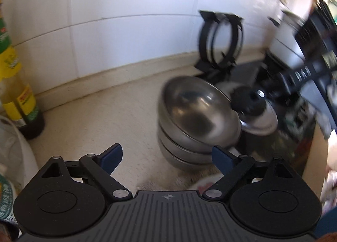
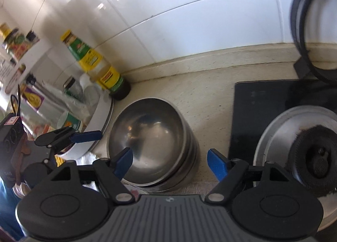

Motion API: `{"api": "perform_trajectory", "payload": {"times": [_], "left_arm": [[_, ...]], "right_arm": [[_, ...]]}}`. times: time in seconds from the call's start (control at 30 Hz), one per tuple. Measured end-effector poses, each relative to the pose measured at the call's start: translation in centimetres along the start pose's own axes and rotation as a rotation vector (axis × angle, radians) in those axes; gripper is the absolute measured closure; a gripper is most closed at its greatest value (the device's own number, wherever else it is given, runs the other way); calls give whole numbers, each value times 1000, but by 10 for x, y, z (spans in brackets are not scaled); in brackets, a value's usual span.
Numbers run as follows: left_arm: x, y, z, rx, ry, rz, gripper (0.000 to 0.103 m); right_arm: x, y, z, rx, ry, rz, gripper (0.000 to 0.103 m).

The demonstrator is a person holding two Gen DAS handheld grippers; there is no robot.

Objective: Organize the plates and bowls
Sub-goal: 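Grip the rim of the nested bowl stack with the left gripper while the right gripper grips its opposite rim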

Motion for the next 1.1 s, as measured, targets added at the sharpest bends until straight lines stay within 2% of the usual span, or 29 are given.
{"api": "perform_trajectory", "payload": {"times": [0.17,0.37,0.57,0.8,1.1], "left_arm": [[0,-12,-16,-32,18,-83,6],[-2,-18,-47,-88,71,-126,6],[2,-20,-62,-127,69,-146,5],[8,-21,-73,-115,63,-168,0],[15,-17,-85,-98,59,-185,0]], "right_arm": [[1,9,-14,2,68,56,22],[6,13,-32,-9,128,83,19],[12,9,-53,-15,183,82,17],[19,5,-71,-29,219,87,15],[34,-3,-89,-31,237,79,13]]}}
Point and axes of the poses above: each gripper's, at about its wrist camera, not at the fingertips, and z roughly against the way its jaws point, y to its left, x to its top, the point moved 4 cm from there along -z, roughly the way its jaws point, and after that the axes turned 15 degrees about -z, right-handed, at the moved point
